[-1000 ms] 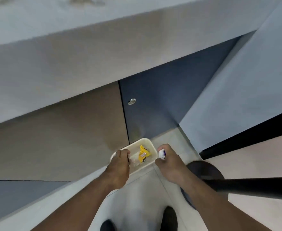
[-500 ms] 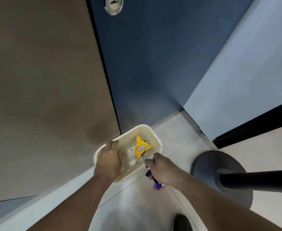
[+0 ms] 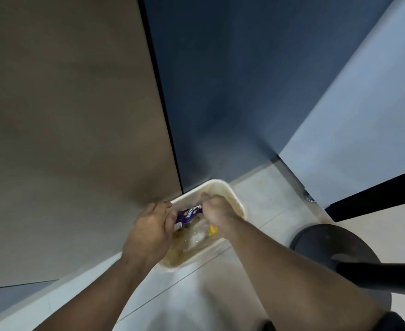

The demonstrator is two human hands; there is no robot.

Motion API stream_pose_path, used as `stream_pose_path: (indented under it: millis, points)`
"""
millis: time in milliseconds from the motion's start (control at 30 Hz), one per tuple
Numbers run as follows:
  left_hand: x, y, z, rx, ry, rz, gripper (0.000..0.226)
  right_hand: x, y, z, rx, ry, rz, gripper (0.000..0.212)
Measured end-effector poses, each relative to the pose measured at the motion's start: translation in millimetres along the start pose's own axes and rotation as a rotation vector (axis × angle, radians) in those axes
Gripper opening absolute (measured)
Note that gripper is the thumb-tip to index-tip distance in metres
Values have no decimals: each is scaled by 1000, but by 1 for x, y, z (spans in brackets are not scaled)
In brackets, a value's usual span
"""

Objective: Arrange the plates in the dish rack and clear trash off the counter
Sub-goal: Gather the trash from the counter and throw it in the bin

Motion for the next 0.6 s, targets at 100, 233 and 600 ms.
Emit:
stream_pose_path:
  millis: [100, 233, 600]
  points:
    - [-1, -31, 21, 13, 27, 19, 30, 31, -42, -7, -7, -193, 50, 27]
    - [4, -102, 69, 31, 115, 63, 31, 97, -108, -40, -8, -439, 123, 19]
    - [18, -360, 250, 93, 289, 180, 33, 289, -319, -207, -16, -771, 207, 17]
Point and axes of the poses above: each hand's wrist, its own x-axis away from the middle knuckle, its own y-axis out of the palm, z = x × y, the point moved 4 cm from there along -x, towards the middle knuckle, and after that the axes turned 14 degrees about z, right-handed, at the moved point
